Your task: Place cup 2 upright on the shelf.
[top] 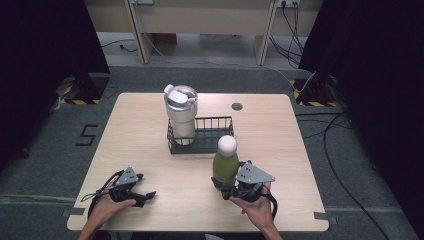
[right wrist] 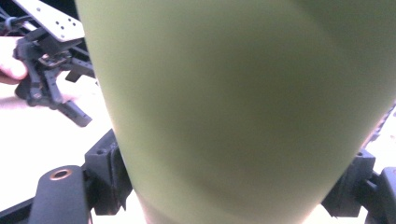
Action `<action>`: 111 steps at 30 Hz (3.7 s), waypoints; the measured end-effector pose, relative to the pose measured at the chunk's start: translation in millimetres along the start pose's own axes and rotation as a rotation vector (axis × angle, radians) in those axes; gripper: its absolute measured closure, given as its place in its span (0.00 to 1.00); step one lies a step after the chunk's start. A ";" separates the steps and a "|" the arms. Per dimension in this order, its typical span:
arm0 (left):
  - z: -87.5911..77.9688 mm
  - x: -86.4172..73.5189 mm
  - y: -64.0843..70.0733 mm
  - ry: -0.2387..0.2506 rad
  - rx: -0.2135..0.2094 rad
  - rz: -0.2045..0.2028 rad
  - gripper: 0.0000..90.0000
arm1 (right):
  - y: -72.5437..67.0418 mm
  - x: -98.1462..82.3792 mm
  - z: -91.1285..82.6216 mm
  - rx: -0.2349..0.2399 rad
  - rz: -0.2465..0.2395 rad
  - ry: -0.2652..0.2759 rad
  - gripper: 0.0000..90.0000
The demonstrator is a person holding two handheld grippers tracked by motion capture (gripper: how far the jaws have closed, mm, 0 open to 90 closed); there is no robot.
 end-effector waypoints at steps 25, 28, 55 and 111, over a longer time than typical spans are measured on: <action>0.0 0.0 0.0 0.000 0.000 0.000 0.15 | 44.9 44.2 42.2 -0.026 0.042 0.008 0.23; 0.0 0.0 0.0 0.000 -0.001 -0.001 0.15 | 50.0 46.2 45.9 -0.034 0.045 0.006 0.23; 0.0 0.1 0.0 0.001 -0.001 0.000 0.15 | 93.5 70.9 90.7 -0.087 0.066 -0.012 0.23; 0.0 0.1 0.1 0.001 -0.001 -0.001 0.15 | 133.4 12.3 146.4 -0.183 0.142 -0.100 0.23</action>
Point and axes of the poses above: each handheld gripper's, and its own axes: z roughly forward along the jaws, x roughly out of its top, y roughly to its right, the point moved 10 cm from there along z, roughly forward along the jaws, and after that the axes turned 11 degrees about y, right-handed, at the moved point
